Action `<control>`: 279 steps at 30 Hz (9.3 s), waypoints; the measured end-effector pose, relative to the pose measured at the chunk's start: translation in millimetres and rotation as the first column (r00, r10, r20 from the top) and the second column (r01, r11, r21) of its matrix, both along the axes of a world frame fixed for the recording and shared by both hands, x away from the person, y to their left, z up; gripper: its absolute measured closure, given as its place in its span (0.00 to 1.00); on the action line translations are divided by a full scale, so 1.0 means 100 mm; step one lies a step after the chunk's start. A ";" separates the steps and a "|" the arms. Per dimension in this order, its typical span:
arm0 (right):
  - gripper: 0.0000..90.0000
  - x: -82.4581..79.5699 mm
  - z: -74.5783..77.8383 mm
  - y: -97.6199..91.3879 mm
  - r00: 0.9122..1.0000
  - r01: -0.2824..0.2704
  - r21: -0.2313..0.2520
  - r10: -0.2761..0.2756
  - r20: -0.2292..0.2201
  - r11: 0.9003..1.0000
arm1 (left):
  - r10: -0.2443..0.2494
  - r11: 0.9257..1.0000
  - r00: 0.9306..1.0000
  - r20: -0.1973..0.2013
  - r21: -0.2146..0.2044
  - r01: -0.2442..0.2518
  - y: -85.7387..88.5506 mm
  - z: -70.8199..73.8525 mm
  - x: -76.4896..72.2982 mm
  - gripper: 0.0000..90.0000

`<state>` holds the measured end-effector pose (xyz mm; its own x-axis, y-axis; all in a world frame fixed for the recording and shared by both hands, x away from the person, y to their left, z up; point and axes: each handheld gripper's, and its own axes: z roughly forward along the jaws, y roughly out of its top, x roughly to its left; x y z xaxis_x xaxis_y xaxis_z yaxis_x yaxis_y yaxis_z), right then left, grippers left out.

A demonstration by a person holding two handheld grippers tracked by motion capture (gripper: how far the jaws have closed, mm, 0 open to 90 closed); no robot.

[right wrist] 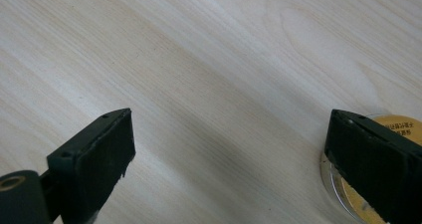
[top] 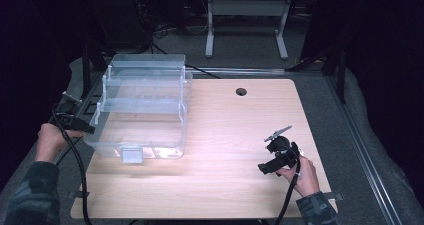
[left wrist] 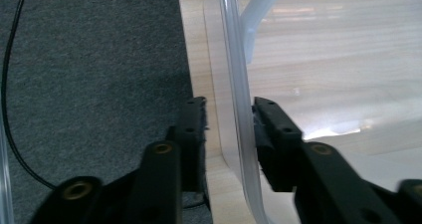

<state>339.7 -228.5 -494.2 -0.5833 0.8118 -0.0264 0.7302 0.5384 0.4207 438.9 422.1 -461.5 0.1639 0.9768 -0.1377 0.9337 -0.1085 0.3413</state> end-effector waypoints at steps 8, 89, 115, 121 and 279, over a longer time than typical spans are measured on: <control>0.07 0.00 0.04 -0.01 1.000 0.012 0.005 -0.012 0.022 1.000 | -0.033 0.999 0.999 -0.016 0.019 0.034 -0.06 0.00 0.03 0.91; 0.07 -0.04 0.04 -0.39 0.993 0.112 0.024 -0.113 0.021 0.993 | -0.354 0.929 0.934 -0.045 0.101 0.357 -2.02 0.02 0.04 0.82; 0.07 0.09 -0.02 -0.57 0.987 0.157 0.017 -0.156 -0.024 0.988 | -0.416 0.905 0.909 -0.040 0.085 0.418 -2.59 0.01 0.02 0.79; 0.07 0.10 0.00 -0.63 0.985 0.169 0.000 -0.169 -0.019 0.986 | -0.406 0.914 0.914 -0.007 0.003 0.406 -2.46 0.11 0.01 0.59; 0.22 0.88 0.95 0.67 0.983 -0.176 -0.111 0.168 -0.078 0.978 | -0.298 0.953 0.952 0.066 -0.029 0.300 -1.29 0.25 0.05 0.00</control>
<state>427.6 -161.1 -398.9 -0.7175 0.6930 -0.0706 0.6472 0.7007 0.3004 444.2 292.6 -436.3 0.4567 0.8760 -0.1552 0.8380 -0.3650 0.4056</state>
